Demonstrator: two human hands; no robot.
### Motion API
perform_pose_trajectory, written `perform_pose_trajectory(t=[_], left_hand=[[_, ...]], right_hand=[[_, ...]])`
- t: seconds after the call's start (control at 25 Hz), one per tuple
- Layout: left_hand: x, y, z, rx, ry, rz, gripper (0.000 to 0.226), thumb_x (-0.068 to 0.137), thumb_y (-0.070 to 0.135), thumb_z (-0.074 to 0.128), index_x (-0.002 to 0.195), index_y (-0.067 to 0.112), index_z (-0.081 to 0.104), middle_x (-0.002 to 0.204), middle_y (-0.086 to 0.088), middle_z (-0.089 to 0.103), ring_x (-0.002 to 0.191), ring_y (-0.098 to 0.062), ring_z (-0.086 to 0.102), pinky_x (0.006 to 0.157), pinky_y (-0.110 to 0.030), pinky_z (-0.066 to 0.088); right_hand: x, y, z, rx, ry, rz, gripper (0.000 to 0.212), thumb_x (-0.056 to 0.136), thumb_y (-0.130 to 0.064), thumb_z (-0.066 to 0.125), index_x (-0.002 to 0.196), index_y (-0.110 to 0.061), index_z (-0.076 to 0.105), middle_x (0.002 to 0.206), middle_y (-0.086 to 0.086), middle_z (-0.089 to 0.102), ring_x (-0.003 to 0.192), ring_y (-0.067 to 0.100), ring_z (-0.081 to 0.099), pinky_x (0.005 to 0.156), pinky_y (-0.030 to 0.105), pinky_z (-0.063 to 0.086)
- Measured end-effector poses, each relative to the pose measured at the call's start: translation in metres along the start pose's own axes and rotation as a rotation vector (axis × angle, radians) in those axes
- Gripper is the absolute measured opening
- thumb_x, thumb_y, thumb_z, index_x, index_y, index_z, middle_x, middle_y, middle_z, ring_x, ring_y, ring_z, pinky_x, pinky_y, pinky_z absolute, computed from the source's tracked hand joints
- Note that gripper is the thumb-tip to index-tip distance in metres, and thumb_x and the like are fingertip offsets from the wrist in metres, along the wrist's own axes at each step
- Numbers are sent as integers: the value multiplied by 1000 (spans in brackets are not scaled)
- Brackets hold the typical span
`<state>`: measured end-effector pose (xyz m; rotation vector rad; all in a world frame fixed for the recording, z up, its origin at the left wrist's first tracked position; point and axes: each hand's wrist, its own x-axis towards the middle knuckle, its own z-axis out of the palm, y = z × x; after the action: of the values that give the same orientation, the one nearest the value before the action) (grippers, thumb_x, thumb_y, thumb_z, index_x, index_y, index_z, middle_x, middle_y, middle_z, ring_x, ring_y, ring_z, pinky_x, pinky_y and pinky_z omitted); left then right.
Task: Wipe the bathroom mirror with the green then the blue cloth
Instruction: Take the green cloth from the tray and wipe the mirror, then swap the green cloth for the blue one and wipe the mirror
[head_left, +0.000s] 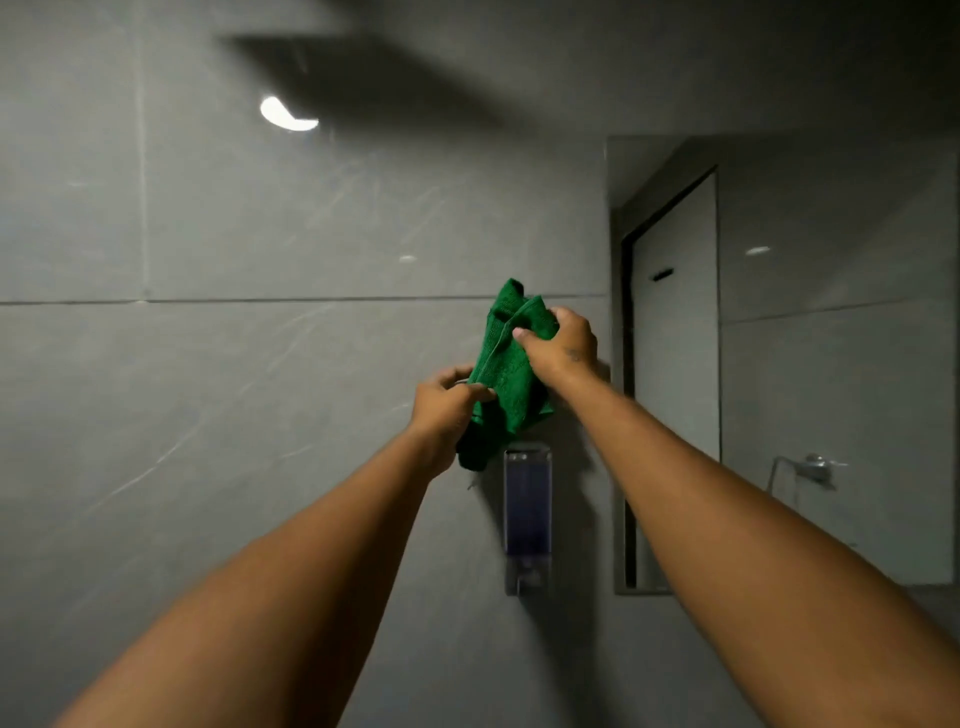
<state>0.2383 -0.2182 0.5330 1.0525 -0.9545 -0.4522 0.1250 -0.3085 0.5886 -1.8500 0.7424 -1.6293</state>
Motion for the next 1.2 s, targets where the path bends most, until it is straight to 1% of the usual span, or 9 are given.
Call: perform_pose_trajectory(t=[0.16, 0.28, 0.4, 0.48, 0.68, 0.88, 0.96, 1.08, 1.2], left_hand=[[-69, -39, -48, -182, -2, -162, 32, 66, 0, 59, 96, 10, 66, 88, -13, 71, 84, -31, 66, 66, -39, 57], [-126, -88, -81, -265, 44, -309, 50, 63, 4, 50, 112, 8, 58, 97, -19, 63, 85, -34, 61, 69, -41, 55], [-188, -150, -107, -361, 149, -464, 44, 72, 2, 39, 111, 8, 58, 85, -15, 66, 73, -30, 63, 60, -38, 57], [-237, -201, -124, -377, 245, -587, 46, 74, -1, 37, 114, 5, 57, 85, -16, 65, 73, -31, 63, 58, -38, 58], [-382, -328, -148, -287, 388, -1037, 51, 77, -1, 39, 124, -8, 57, 106, -32, 64, 83, -38, 62, 72, -43, 53], [-478, -405, -153, -13, 457, -1280, 24, 82, -9, 56, 96, 4, 71, 94, -23, 75, 84, -37, 71, 59, -36, 60], [-488, -413, -160, 150, 479, -1275, 16, 80, -9, 63, 89, 0, 72, 93, -23, 74, 90, -41, 71, 73, -41, 61], [-489, -411, -187, 608, 461, -1145, 21, 78, 5, 69, 99, 1, 72, 100, -17, 73, 105, -36, 68, 92, -36, 52], [-490, -409, -218, 879, 475, -1222, 47, 75, 26, 72, 117, 6, 63, 118, -17, 65, 112, -34, 61, 98, -40, 50]], right_hand=[[-57, 9, 20, -23, -353, 117, 23, 77, -25, 77, 98, -15, 73, 91, 1, 75, 86, 20, 72, 81, 33, 59], [-119, 18, 42, -328, -524, -28, 20, 74, -31, 76, 89, -18, 71, 86, 3, 73, 79, 22, 68, 68, 27, 49], [-202, 48, 76, -471, -614, -147, 22, 67, -31, 67, 86, -22, 66, 83, 7, 72, 78, 29, 67, 62, 27, 41], [-265, 96, 95, -458, -731, -23, 24, 67, -30, 67, 89, -21, 66, 86, 9, 73, 82, 31, 69, 64, 27, 44], [-429, 244, 98, -511, -1017, 536, 32, 79, -29, 73, 107, -14, 70, 109, 14, 73, 98, 28, 70, 82, 32, 55], [-555, 332, 74, -538, -1068, 855, 32, 82, -25, 73, 110, -12, 69, 112, 14, 72, 100, 28, 70, 85, 33, 56], [-573, 343, 69, -563, -1104, 900, 39, 79, -23, 77, 114, -9, 67, 116, 14, 71, 102, 28, 69, 86, 32, 55], [-571, 340, 77, -606, -1075, 799, 61, 74, -22, 83, 128, -9, 58, 127, 14, 64, 114, 30, 63, 96, 33, 51], [-569, 328, 114, -551, -1116, 542, 50, 75, -15, 76, 123, -12, 62, 128, 14, 62, 116, 31, 59, 100, 33, 48]])
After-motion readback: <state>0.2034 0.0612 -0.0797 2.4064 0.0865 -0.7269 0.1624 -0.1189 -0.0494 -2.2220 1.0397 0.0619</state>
